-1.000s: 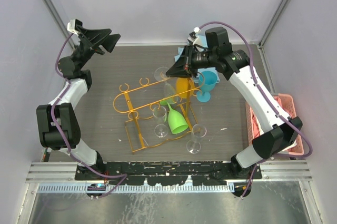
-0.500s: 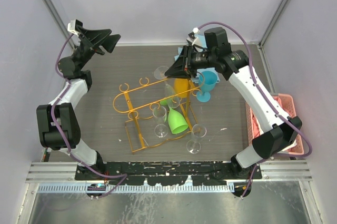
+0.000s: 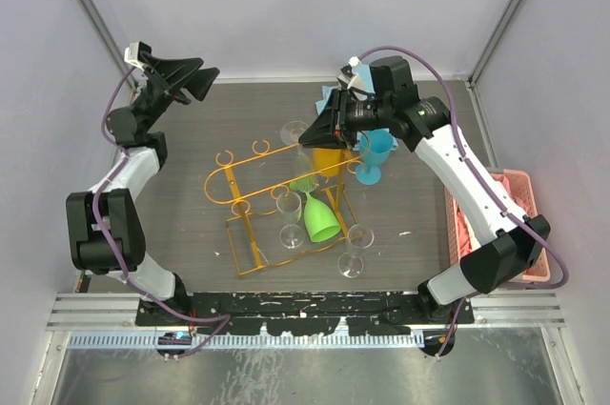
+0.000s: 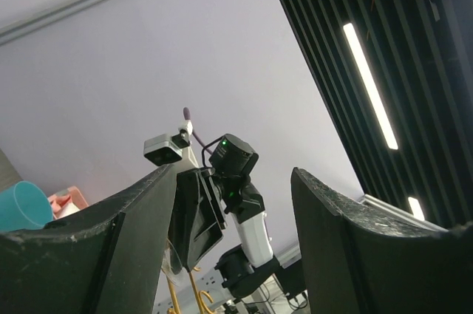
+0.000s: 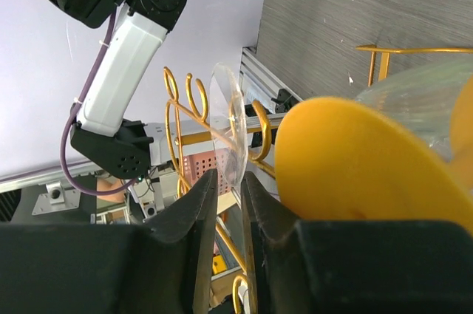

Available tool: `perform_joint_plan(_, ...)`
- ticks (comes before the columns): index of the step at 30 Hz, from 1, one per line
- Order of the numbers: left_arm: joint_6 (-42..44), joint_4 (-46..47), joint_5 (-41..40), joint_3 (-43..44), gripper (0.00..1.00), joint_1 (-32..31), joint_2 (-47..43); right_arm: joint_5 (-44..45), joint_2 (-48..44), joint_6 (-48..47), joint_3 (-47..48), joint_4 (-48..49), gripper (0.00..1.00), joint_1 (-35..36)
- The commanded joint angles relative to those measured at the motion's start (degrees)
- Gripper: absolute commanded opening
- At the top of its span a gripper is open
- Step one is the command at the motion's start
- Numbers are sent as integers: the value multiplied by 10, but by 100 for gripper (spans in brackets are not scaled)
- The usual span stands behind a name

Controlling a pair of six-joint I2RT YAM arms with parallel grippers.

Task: Place the wine glass upside down on the wine glass rack
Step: Turn the wine glass upside down at the wine rack.

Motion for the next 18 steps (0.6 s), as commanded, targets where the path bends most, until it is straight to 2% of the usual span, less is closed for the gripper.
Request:
perform_joint_plan(1,17,29,-7,-1,65,0,-40,-4,-41,0,-2,31,26,5)
perform_joint_plan(18,15,29,-13,-19,65,-2,-76,-4,-95,6,-54,43,26,5)
